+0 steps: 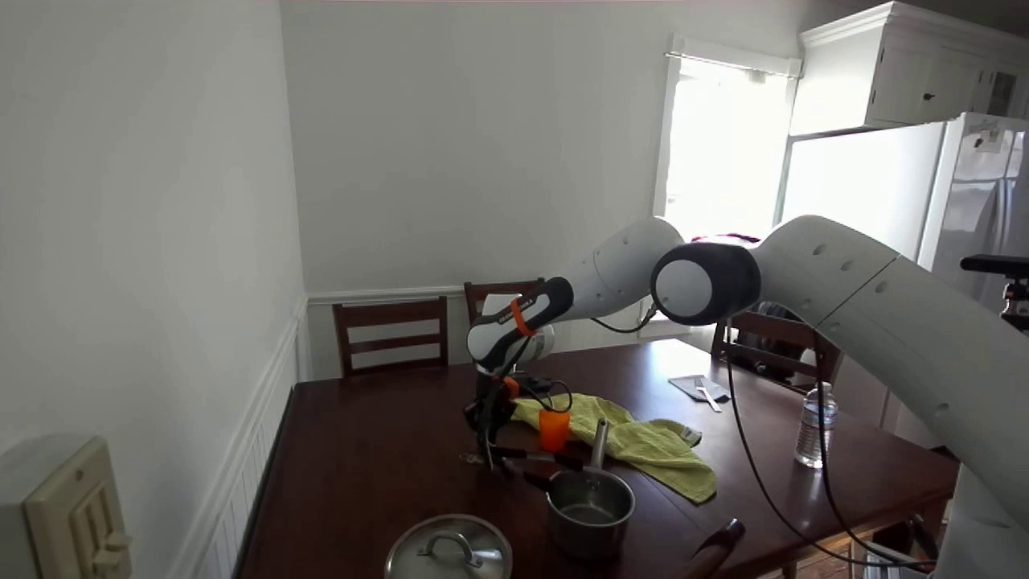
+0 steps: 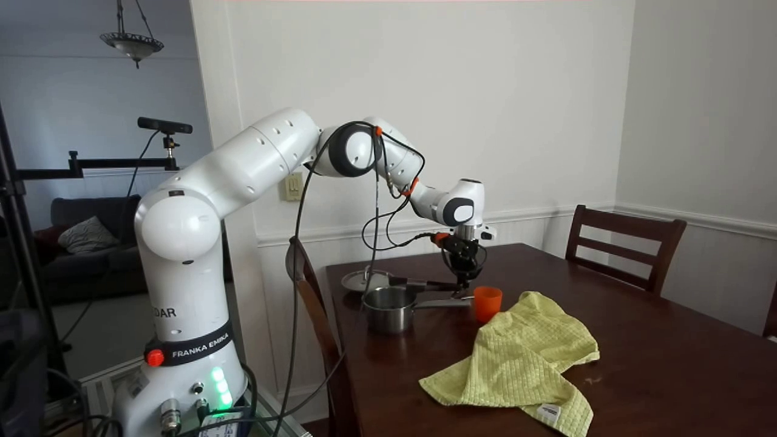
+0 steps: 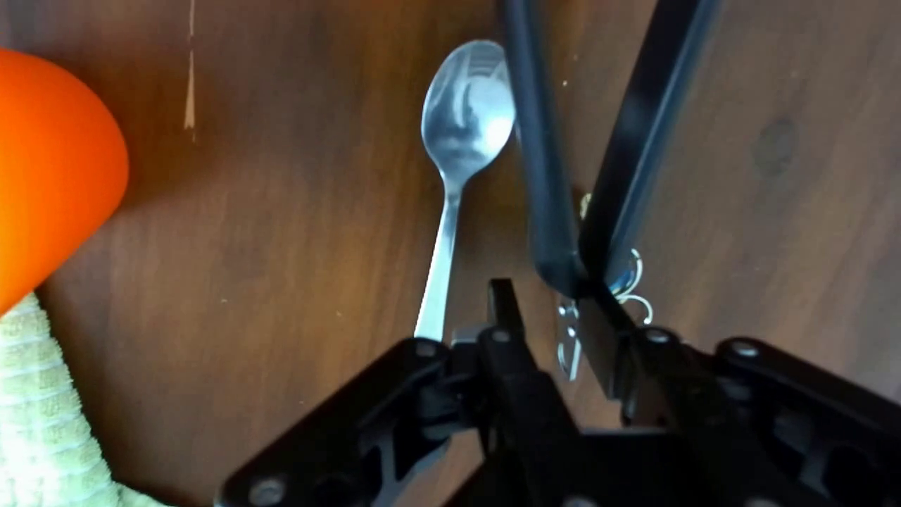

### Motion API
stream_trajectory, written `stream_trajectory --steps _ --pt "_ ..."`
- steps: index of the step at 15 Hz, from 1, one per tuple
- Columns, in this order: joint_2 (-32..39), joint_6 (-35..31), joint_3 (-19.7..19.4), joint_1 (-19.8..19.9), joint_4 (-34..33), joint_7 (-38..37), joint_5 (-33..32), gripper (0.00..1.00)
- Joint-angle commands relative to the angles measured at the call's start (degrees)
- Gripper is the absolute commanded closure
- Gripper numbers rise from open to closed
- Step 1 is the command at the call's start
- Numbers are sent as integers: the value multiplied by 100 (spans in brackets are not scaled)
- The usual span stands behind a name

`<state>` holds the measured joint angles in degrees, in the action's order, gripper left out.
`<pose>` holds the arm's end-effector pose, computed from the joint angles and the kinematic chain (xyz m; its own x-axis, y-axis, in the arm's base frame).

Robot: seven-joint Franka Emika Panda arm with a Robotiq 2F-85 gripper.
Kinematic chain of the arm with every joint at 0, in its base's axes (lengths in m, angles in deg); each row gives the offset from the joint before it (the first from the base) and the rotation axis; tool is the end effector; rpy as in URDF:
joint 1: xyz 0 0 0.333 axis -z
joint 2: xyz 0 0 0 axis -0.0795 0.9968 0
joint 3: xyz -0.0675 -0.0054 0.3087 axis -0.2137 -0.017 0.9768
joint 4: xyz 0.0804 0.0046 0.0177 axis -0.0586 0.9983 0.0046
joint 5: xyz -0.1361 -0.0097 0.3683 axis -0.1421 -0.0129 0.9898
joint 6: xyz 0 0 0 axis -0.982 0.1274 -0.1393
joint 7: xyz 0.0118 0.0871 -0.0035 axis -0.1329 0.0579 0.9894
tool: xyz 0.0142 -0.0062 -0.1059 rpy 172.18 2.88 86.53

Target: Put the teaspoon in the orange cup

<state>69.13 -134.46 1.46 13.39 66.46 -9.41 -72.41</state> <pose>0.7501 -0.1113 0.1676 0.9485 -0.3144 0.0388 -0.3092 -0.9453 -0.1038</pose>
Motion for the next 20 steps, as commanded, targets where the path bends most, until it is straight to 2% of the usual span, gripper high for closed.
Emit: stream_trajectory --steps 1,7,10,11,16,20 --pt "127 188 -28 138 -194 15 177 68" --pt "-49 -135 23 302 7 88 319 66" --pt "-150 -490 87 343 107 191 419 69" --pt "-176 -542 86 337 135 190 422 67" --pt "-139 -383 136 355 163 321 414 64" --pt "-105 -348 179 355 304 561 385 67"
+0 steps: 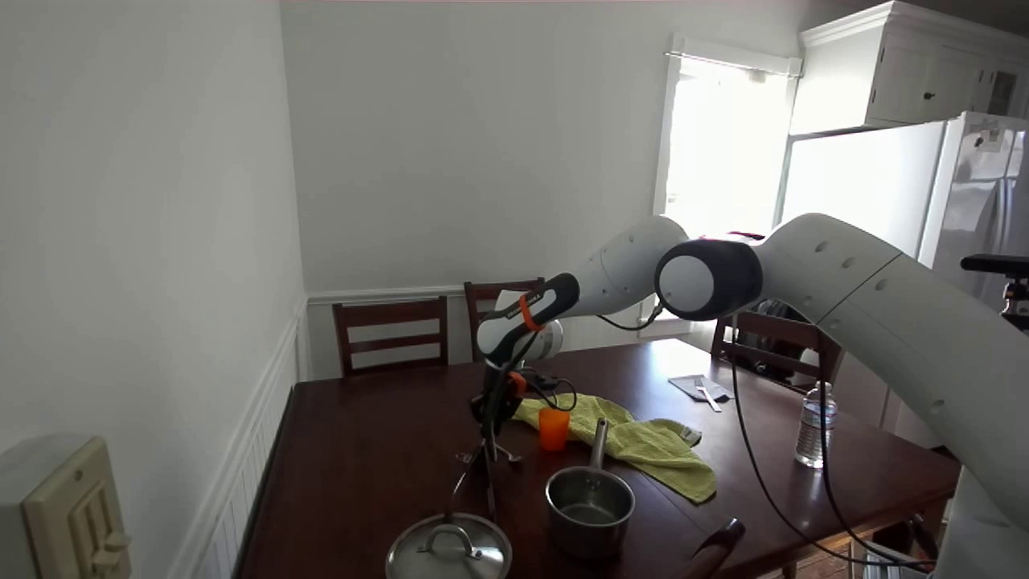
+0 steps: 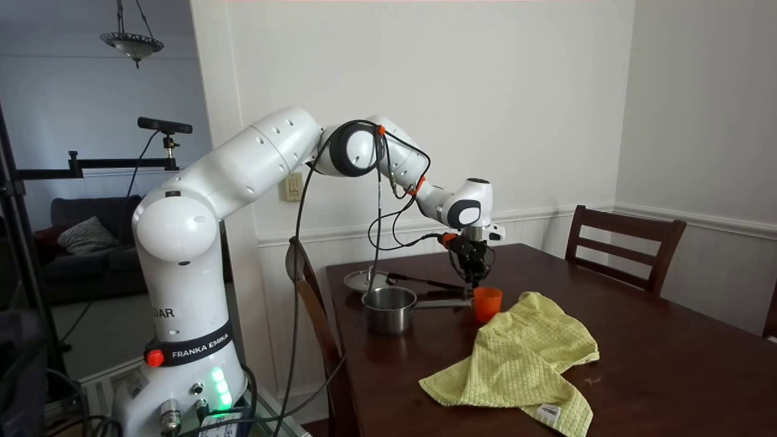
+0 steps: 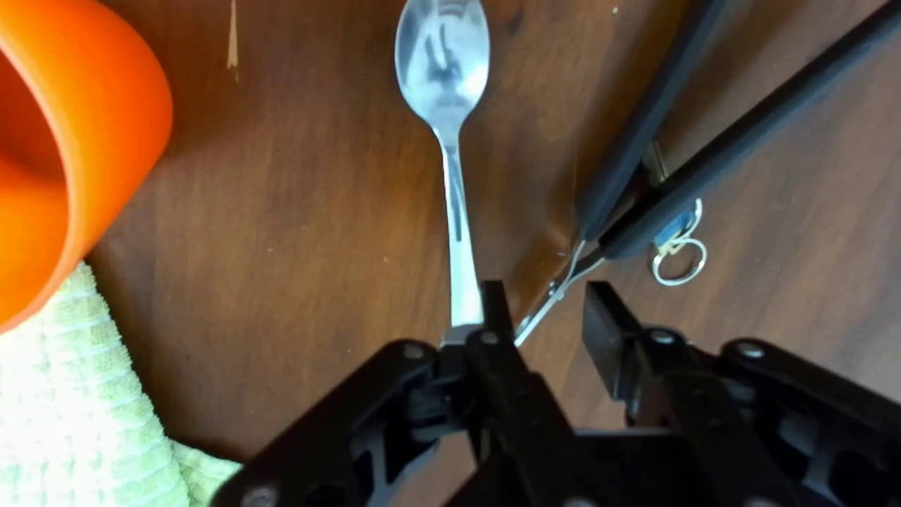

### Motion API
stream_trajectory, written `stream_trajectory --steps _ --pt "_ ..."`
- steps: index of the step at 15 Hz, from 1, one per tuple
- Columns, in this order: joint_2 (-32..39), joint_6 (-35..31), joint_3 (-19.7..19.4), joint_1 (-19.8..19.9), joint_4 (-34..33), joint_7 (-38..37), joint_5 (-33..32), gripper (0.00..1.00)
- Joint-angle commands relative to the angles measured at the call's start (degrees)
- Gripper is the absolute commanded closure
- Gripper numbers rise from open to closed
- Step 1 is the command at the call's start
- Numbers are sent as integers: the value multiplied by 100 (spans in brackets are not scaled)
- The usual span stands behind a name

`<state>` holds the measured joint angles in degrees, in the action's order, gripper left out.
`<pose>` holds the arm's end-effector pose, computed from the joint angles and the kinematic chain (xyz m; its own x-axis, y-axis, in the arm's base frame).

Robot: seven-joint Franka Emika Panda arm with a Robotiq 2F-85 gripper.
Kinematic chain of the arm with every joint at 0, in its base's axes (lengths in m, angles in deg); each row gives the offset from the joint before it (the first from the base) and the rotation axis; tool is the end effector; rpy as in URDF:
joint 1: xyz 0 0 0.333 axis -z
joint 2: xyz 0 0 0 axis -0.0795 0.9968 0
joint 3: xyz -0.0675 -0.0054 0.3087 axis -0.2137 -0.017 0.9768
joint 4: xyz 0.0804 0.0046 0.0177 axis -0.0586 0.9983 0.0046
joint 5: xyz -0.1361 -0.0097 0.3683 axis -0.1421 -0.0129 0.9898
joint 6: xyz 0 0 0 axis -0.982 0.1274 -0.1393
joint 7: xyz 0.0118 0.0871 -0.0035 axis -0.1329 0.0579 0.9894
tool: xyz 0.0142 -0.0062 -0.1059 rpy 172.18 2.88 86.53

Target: Put the teaspoon in the orange cup

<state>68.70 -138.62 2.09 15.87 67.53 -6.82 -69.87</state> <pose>0.7490 -0.1389 0.1719 0.9344 -0.3425 0.0977 -0.3268 -0.9336 -0.1471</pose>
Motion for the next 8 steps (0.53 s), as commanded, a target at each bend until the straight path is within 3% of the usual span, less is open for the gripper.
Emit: stream_trajectory --steps 1,8 --pt "-56 65 111 102 233 326 126 66" --pt "-227 -55 37 249 662 361 166 63"
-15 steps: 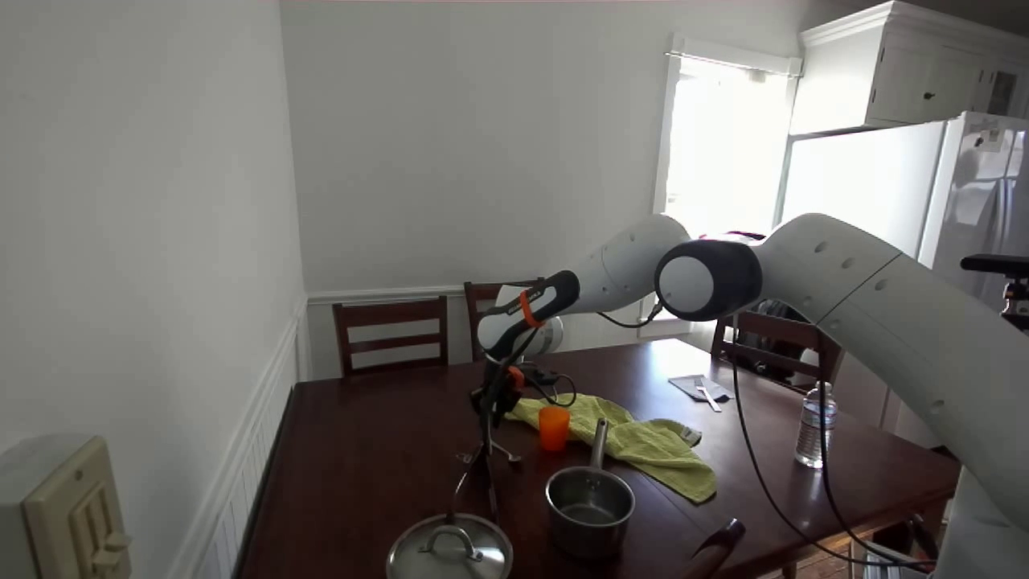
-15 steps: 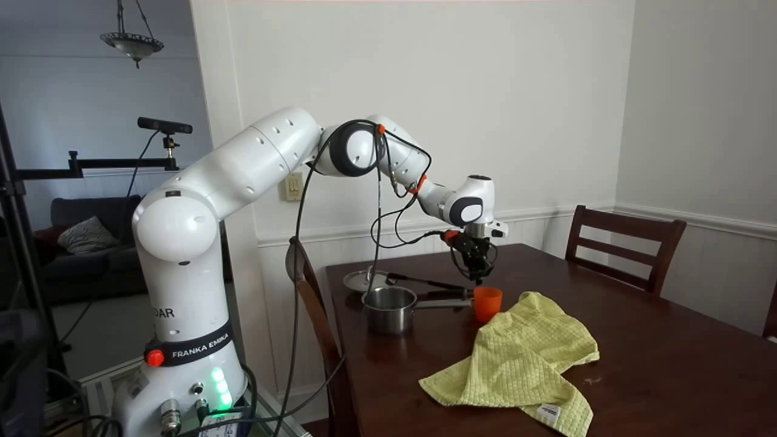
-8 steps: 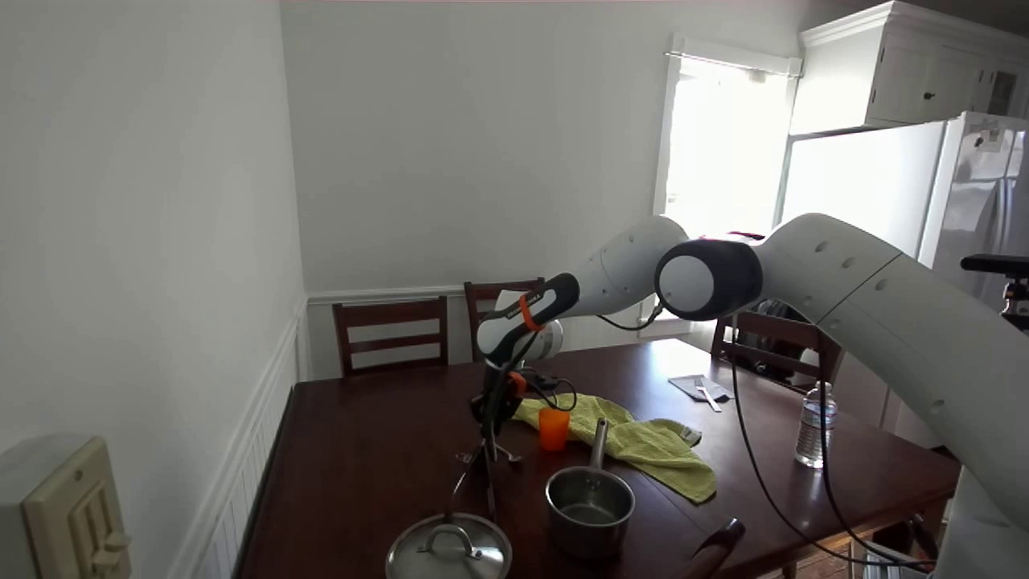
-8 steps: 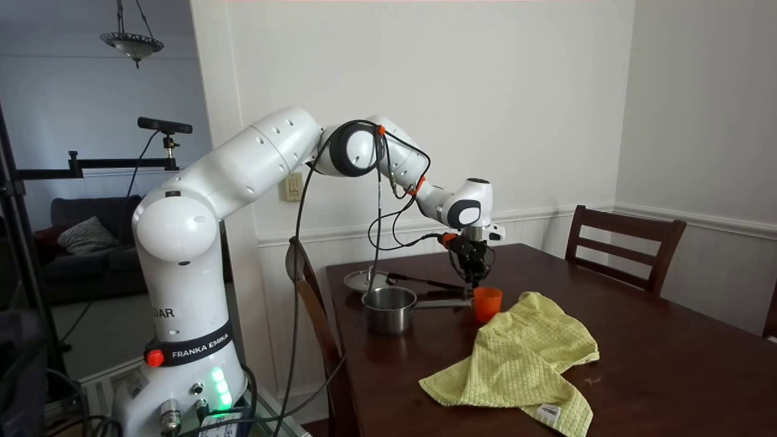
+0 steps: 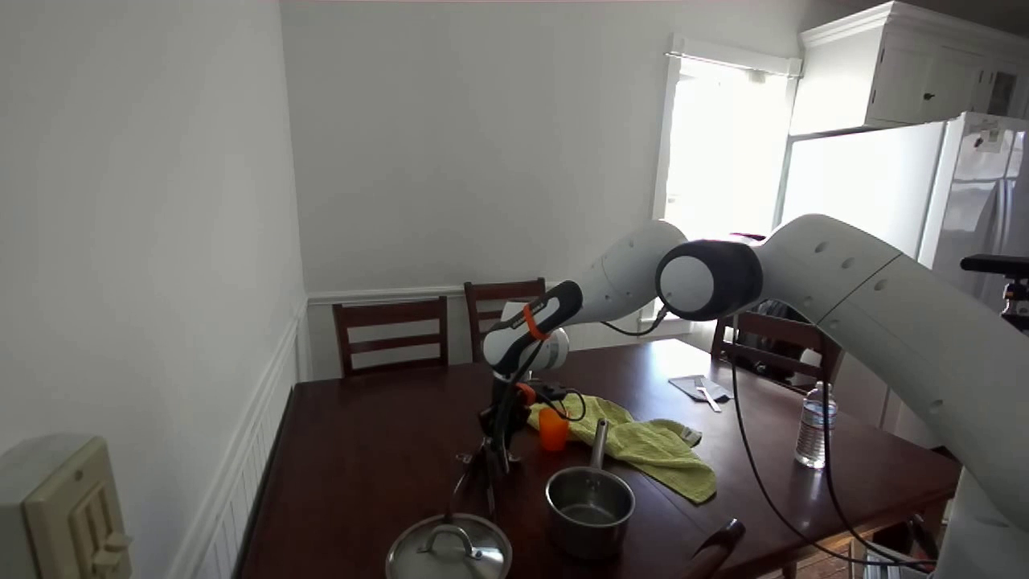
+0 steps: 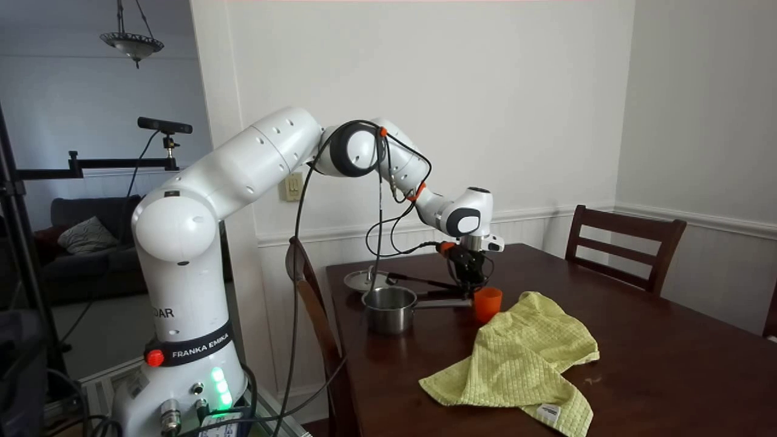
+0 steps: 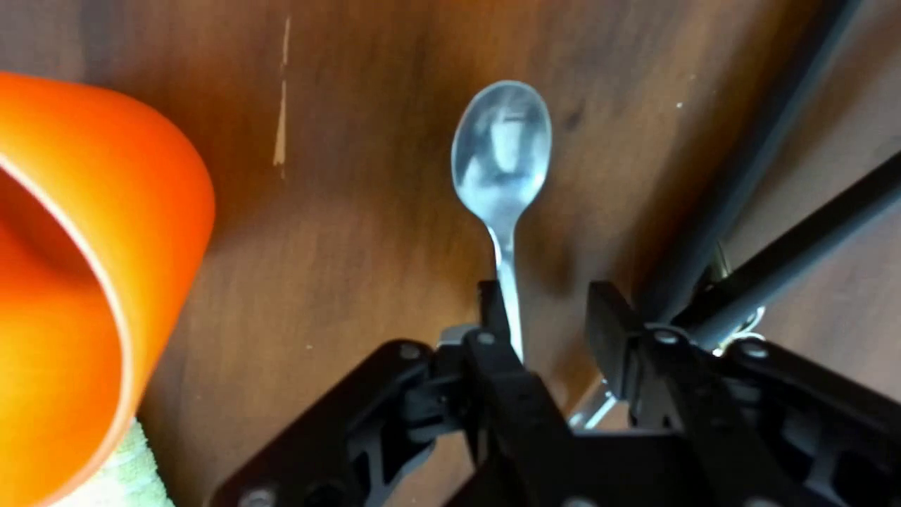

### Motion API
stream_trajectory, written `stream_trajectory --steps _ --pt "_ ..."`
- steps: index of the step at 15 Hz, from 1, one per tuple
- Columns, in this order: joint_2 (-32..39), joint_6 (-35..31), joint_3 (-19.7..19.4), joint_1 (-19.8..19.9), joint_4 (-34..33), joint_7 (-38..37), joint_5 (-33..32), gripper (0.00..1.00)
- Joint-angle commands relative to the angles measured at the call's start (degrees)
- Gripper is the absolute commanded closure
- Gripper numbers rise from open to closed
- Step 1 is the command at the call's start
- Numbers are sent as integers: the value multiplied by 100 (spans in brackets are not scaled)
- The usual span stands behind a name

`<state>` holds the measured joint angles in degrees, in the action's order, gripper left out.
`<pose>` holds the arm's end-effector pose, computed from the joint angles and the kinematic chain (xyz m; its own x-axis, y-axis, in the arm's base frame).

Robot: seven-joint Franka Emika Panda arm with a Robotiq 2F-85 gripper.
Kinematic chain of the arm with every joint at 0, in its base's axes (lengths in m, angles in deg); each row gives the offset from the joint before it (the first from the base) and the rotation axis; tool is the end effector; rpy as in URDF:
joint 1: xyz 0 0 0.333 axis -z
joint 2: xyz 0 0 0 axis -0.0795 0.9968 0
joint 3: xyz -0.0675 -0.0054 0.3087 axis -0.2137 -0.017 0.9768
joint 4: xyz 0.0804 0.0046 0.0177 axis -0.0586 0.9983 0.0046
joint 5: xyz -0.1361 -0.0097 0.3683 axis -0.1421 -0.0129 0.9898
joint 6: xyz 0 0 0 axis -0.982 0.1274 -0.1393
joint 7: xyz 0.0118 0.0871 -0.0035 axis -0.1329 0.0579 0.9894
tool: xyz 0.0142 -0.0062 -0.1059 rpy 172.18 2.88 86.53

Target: Put the teaspoon in the orange cup

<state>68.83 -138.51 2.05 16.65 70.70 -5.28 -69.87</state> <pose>0.7312 -0.1458 0.1454 0.9428 -0.3305 0.0429 -0.3221 -0.9368 -0.1368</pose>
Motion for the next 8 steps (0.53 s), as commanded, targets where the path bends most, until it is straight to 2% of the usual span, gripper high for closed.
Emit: stream_trajectory --steps 1,8 --pt "-261 -52 20 195 373 215 144 63" --pt "-254 -342 34 142 326 364 58 69"
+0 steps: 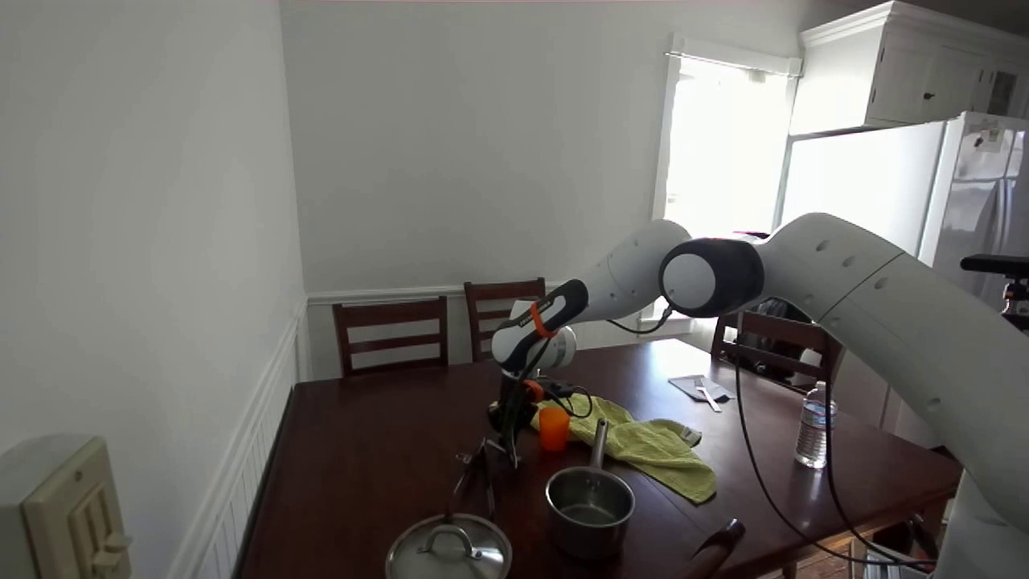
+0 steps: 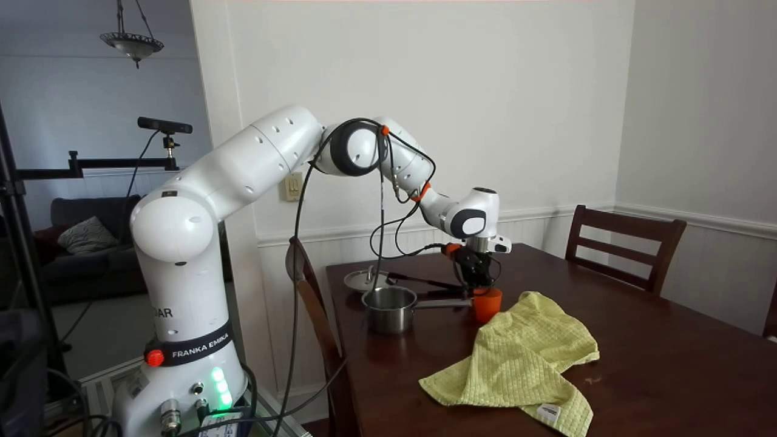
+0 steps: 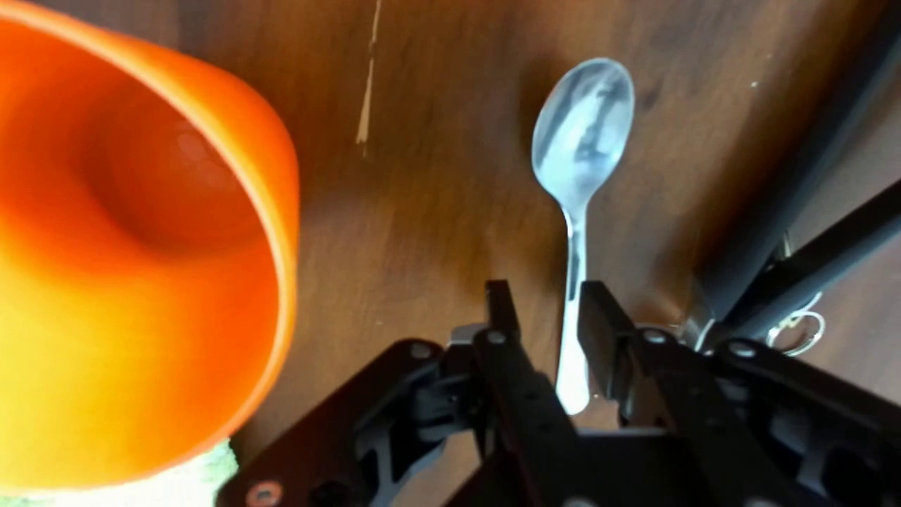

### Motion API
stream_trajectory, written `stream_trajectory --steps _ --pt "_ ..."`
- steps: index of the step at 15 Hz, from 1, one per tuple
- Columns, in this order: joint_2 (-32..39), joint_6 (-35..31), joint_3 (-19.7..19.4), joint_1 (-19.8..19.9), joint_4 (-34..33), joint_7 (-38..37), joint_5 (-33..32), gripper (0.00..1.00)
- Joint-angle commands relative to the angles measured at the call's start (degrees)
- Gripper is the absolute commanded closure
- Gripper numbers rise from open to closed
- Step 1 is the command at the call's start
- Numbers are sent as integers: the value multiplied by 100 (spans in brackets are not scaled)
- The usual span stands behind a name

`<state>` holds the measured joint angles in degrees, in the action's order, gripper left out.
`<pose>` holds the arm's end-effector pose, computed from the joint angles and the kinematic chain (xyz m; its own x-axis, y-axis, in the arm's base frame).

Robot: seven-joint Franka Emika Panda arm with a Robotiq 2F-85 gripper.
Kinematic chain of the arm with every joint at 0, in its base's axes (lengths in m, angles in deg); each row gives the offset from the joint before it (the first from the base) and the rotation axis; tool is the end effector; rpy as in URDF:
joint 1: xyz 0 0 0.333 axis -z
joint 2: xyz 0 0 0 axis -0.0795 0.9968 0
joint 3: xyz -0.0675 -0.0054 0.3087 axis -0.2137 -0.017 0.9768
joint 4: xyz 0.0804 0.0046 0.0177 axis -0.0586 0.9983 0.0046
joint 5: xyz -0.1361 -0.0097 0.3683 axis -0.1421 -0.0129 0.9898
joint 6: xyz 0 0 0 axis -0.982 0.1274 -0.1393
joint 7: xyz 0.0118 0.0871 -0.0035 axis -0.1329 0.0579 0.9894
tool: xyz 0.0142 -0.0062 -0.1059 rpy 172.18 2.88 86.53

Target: Put the teaspoon in the orange cup

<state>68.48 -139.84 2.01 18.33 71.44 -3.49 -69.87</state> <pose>0.7261 -0.1680 0.1465 0.9413 -0.3316 0.0634 -0.3213 -0.9375 -0.1338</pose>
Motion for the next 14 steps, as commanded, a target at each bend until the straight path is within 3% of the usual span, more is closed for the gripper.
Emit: stream_trajectory --steps 1,3,14 --pt "-228 -226 50 -43 244 203 52 66" --pt "-219 -119 61 -82 190 254 20 61" --pt "-130 235 -99 -280 52 182 -124 67"
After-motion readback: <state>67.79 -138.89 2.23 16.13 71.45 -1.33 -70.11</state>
